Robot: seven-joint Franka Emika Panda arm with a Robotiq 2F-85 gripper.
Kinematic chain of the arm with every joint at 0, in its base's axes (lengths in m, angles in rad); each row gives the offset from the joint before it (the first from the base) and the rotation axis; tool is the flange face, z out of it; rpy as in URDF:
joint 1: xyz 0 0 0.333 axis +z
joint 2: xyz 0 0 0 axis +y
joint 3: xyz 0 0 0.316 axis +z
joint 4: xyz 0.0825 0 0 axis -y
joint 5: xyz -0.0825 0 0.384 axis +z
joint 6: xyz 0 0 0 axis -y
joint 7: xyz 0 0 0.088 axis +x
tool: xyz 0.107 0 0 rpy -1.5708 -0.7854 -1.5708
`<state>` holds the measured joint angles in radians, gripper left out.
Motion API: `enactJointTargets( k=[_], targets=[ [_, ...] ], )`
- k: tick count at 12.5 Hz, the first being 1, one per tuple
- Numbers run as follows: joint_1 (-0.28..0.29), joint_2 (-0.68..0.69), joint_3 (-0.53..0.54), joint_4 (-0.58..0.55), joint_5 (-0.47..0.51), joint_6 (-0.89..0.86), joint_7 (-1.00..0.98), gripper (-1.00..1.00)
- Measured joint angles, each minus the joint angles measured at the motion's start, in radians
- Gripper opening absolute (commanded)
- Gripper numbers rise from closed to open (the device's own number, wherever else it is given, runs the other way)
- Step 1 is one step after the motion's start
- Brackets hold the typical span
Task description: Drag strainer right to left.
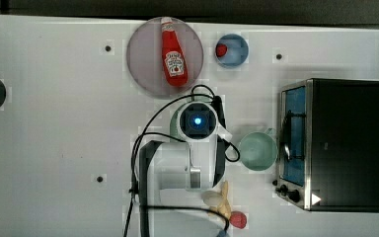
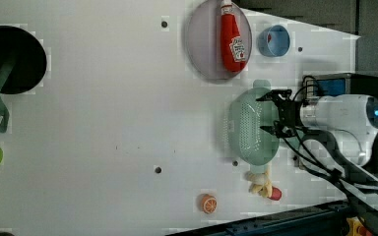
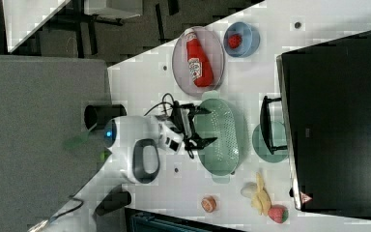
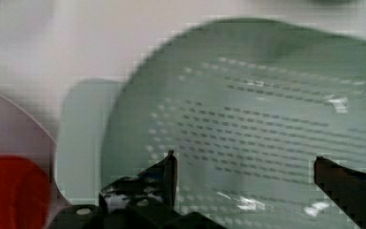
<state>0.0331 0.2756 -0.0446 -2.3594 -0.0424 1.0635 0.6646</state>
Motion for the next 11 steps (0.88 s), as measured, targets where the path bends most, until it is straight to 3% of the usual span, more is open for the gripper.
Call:
enactJointTargets(
  k=[4, 11],
  targets=[
    [-0.008, 0.118, 0.04, -0.043, 0.003, 0.103, 0.027, 1.0],
    [0.05, 0.123, 0.043, -0.061, 0.016, 0.088, 0.079, 1.0]
  ],
)
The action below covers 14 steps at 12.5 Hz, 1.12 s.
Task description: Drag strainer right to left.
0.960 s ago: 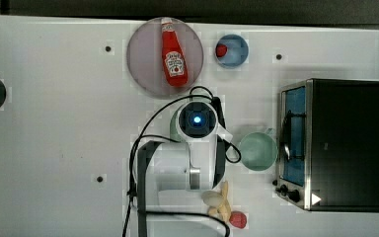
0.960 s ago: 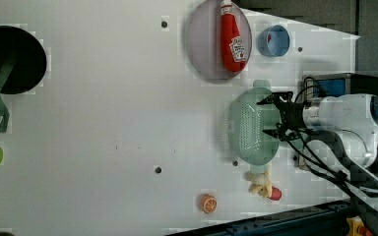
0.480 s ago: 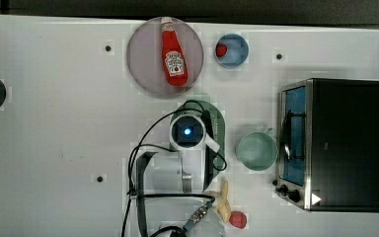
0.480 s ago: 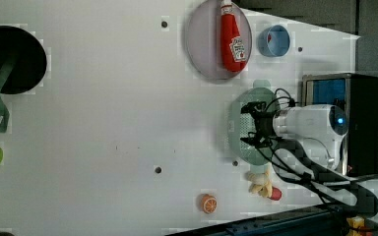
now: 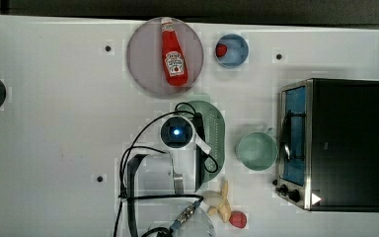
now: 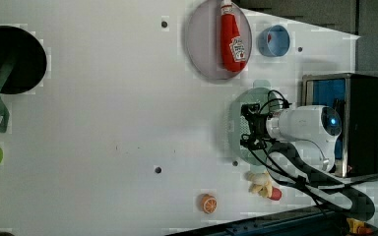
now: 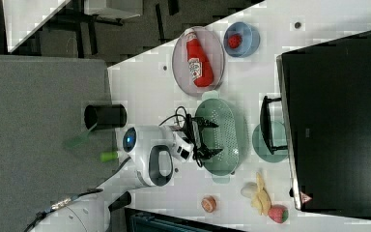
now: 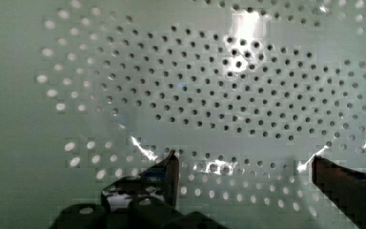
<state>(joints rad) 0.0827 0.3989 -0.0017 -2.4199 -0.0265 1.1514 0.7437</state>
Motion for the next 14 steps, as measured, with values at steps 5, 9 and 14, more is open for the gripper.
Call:
enactJointTargets(
  k=[5, 9, 14],
  targets=[
    [0.053, 0.022, -0.015, 0.014, 0.015, 0.012, 0.113, 1.0],
    [0.104, 0.014, 0.028, 0.031, 0.016, 0.013, 0.217, 1.0],
    [0.224, 0.058, 0.051, 0.08, 0.082, 0.018, 0.253, 1.0]
  ],
)
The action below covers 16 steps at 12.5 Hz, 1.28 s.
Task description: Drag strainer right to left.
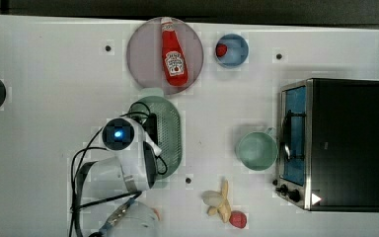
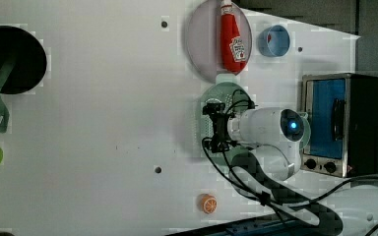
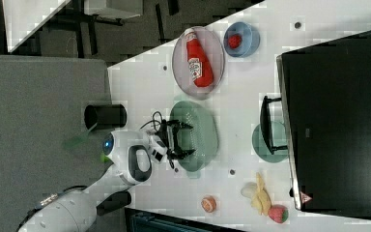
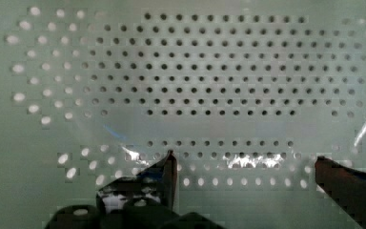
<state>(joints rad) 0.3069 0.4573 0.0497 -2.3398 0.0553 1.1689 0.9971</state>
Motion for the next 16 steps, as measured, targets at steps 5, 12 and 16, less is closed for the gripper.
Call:
enactJointTargets(
  k=[5, 12, 16],
  targets=[
    [0.072, 0.042, 0.008, 0.074, 0.022, -0.019, 0.037, 1.0],
    [0.152, 0.073, 0.001, 0.174, 0.048, -0.064, 0.17, 1.0],
    [0.196, 0.135, -0.014, 0.244, 0.037, -0.073, 0.191, 1.0]
  ],
)
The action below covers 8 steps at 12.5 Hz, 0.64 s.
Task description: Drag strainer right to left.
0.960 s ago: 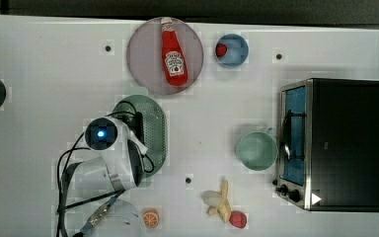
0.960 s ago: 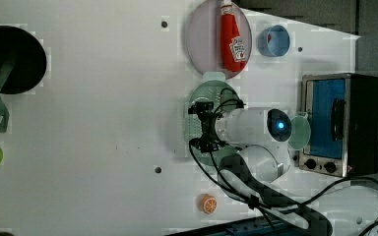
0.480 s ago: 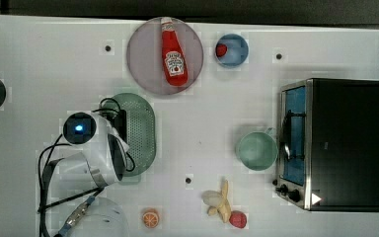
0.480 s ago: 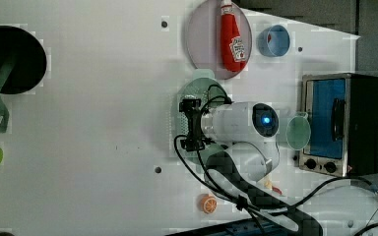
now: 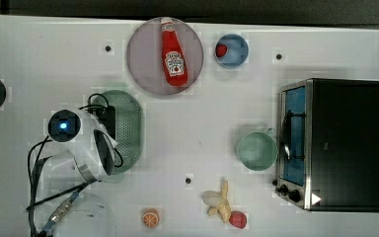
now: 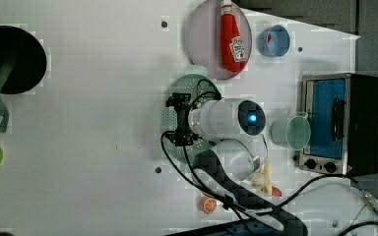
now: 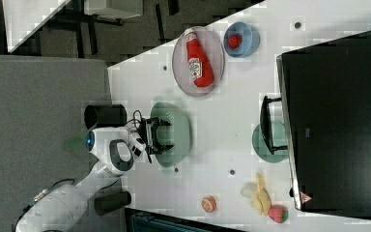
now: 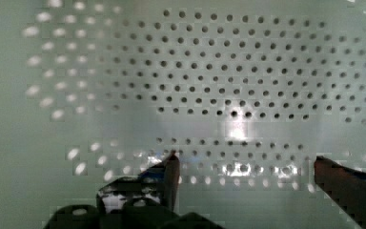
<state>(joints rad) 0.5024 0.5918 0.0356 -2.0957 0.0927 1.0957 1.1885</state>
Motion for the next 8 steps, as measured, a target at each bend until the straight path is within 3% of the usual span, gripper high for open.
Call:
enactJointTargets(
  k=[8],
  targets=[
    [0.1, 0.051, 0.011, 0.136, 0.016, -0.01, 0.07, 1.0]
  ],
)
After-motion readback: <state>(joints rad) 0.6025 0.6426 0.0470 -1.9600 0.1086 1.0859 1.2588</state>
